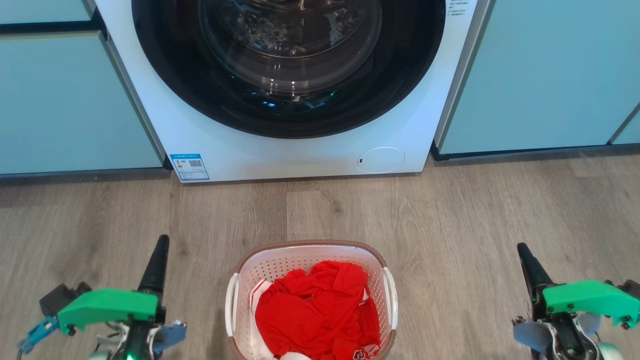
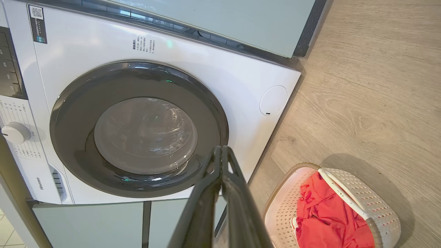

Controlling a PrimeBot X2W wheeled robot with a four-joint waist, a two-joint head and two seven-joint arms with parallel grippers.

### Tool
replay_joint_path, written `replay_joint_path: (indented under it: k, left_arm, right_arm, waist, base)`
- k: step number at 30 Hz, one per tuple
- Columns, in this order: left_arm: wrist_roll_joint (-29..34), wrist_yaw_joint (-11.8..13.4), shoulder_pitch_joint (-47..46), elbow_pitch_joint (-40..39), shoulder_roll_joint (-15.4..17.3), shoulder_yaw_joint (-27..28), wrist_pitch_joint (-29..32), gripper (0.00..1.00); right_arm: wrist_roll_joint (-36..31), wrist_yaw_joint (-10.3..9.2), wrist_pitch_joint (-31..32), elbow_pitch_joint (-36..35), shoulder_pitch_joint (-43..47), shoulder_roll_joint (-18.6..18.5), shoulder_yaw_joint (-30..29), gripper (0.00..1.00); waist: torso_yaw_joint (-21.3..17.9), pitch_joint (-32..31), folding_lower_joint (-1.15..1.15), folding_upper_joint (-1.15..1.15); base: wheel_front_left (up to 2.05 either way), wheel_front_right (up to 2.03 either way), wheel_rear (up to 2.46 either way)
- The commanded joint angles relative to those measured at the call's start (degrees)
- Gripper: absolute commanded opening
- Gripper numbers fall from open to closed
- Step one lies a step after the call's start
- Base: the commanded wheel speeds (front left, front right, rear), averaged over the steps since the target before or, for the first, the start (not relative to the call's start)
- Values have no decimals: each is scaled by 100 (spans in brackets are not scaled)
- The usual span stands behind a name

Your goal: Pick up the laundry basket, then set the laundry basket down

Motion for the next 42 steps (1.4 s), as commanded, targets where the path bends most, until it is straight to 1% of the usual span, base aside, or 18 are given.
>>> replay_joint_path:
  k: [1, 24, 42]
  left_arm:
    - [-115, -57, -348, -150, 91, 233, 45, 0]
    - [-1559, -211, -566, 45, 73, 647, 463, 0]
    - [-1532, -212, -570, 48, 43, 692, 500, 0]
  right_arm:
    - [111, 7, 45, -148, -302, -137, 58, 0]
    - [1372, 9, 451, 41, -573, -139, -120, 0]
    - [1354, 9, 479, 45, -577, -117, -151, 0]
  waist:
    - [-3, 2, 0, 0]
    - [-104, 58, 0, 0]
    - [-105, 58, 0, 0]
  base:
    - [0, 0, 0]
    - [0, 0, 0]
    - [0, 0, 0]
